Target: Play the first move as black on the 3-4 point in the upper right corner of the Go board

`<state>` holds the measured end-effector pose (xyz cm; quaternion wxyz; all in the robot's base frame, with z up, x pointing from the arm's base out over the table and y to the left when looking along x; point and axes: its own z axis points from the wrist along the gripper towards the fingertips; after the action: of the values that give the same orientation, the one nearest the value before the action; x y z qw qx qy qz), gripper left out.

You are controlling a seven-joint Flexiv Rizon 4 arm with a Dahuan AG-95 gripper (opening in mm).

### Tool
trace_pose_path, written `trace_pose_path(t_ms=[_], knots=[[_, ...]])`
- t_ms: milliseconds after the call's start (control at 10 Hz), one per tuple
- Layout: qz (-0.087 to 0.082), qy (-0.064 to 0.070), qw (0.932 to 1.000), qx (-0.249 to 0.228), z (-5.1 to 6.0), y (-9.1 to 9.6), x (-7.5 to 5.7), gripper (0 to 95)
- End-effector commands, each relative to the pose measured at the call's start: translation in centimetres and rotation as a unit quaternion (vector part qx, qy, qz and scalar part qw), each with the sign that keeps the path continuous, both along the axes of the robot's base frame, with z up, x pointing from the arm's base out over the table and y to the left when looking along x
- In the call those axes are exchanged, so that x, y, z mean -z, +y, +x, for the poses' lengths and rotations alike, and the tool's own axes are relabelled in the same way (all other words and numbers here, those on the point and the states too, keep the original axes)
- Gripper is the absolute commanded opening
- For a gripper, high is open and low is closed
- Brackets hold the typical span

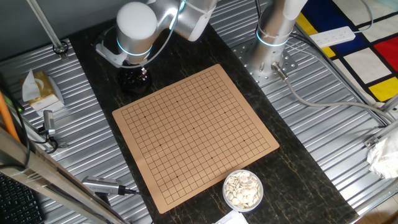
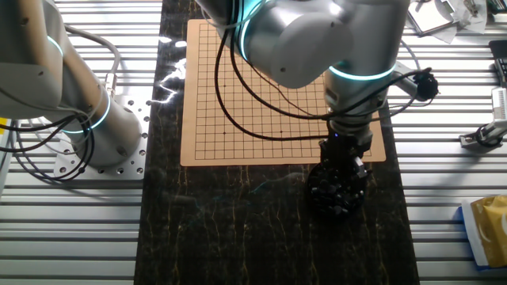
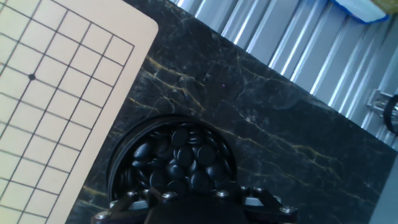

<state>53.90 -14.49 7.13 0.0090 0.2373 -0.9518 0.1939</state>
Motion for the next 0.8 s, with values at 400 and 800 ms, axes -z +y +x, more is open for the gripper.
trace_pose_path(t_ms=[400, 800], knots=[[0.004, -0.012, 0.9999, 0.01, 0.2, -0.4, 1.1, 38.0], [0.0, -0.015, 0.9999, 0.004, 0.0, -0.5, 1.2, 19.0]])
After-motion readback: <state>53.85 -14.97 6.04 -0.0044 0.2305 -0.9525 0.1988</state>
